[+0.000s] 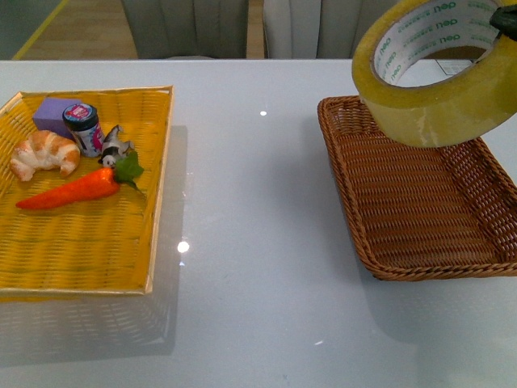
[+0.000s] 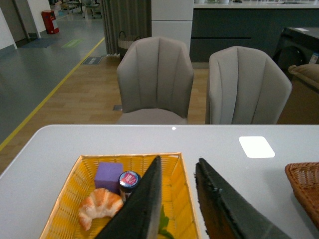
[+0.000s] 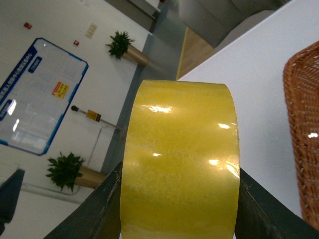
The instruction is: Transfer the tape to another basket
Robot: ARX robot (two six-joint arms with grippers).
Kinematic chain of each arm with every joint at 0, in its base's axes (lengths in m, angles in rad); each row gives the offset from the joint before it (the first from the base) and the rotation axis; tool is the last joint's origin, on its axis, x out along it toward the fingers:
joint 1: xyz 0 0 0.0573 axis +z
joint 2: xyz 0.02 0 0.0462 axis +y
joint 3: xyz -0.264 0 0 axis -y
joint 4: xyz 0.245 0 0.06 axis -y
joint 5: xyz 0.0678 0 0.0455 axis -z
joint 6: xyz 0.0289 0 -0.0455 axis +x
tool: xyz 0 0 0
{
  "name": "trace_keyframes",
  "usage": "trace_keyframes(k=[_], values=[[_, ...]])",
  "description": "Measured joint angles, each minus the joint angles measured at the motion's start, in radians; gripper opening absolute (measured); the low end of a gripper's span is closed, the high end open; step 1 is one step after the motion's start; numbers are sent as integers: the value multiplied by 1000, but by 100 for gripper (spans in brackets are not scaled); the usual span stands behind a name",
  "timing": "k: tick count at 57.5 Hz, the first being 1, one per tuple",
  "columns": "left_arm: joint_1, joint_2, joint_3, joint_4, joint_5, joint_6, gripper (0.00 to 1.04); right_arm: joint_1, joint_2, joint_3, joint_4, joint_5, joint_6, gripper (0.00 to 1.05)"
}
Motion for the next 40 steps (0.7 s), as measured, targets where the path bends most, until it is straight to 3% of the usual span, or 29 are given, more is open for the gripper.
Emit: trace_keyframes(k=[5, 14, 38, 40], values=[[36, -60, -53, 0, 40, 6, 2, -54, 94, 58, 6, 21, 20, 48], [91, -150, -126, -13, 90, 11, 2, -94, 279, 184, 8, 69, 68, 48], [195, -398, -247, -142, 196, 14, 2, -50, 658, 518, -123, 198, 178, 48], [229, -423, -255, -161, 251, 14, 2, -46, 678, 539, -142, 208, 179, 48]])
